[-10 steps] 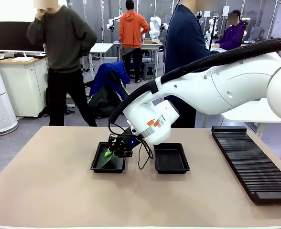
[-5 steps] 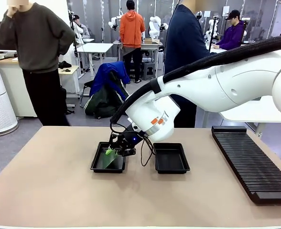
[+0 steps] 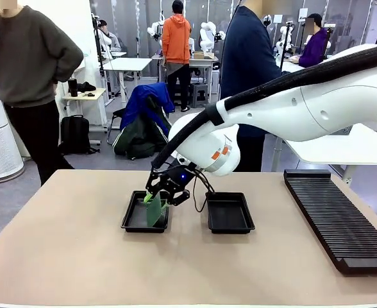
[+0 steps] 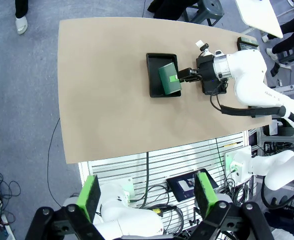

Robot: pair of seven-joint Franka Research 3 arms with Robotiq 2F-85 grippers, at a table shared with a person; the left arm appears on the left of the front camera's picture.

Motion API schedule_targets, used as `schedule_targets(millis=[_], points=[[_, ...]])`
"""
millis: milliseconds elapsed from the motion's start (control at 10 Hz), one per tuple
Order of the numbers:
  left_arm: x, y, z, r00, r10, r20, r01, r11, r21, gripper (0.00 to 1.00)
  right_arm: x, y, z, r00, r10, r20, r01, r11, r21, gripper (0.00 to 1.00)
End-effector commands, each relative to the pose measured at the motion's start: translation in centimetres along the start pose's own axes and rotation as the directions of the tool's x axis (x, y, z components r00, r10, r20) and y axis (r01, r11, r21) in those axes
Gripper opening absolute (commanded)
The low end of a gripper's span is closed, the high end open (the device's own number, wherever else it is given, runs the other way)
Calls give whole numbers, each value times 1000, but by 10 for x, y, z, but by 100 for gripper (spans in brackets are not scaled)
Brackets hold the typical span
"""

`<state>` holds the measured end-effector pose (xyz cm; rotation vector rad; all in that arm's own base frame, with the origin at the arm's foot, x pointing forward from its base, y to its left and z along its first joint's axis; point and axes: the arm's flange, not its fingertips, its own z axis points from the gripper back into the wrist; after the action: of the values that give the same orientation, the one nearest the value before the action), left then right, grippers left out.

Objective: Inspect and transfer BCBs to ESD trays.
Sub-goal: Pick up the Blank PCB from the PCB Rack and place it in the left ESD tray.

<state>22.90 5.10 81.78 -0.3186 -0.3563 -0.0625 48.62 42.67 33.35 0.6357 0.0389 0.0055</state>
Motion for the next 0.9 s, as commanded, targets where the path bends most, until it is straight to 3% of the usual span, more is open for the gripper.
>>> schedule_targets(millis=[0, 200, 300, 400, 500, 600, 700, 800], points=[[1, 0, 0, 1000, 3, 3, -3, 1000, 2, 100, 6, 12, 13, 999, -8, -37, 4, 996, -86, 65], [1, 0, 0, 1000, 3, 3, -3, 1000, 2, 100, 11, 23, 20, 998, 9, -60, -18, 988, -155, 77], [1, 0, 0, 1000, 3, 3, -3, 1000, 2, 100, 12, 27, 27, 998, 12, -57, -22, 983, -183, 76], [1, 0, 0, 1000, 3, 3, -3, 1000, 2, 100, 11, 31, 34, 998, 3, -56, -16, 971, -237, 88], [1, 0, 0, 1000, 3, 3, -3, 1000, 2, 100, 10, 36, 41, 998, 6, -55, -20, 964, -263, 84], [1, 0, 0, 1000, 3, 3, -3, 1000, 2, 100, 8, 40, 50, 999, 7, -51, -22, 957, -290, 100], [1, 0, 0, 1000, 3, 3, -3, 1000, 2, 100, 6, 43, 57, 999, 7, -47, -22, 950, -311, 95], [1, 0, 0, 1000, 3, 3, -3, 1000, 2, 100, 5, 44, 62, 999, 6, -49, -21, 946, -324, 100]])
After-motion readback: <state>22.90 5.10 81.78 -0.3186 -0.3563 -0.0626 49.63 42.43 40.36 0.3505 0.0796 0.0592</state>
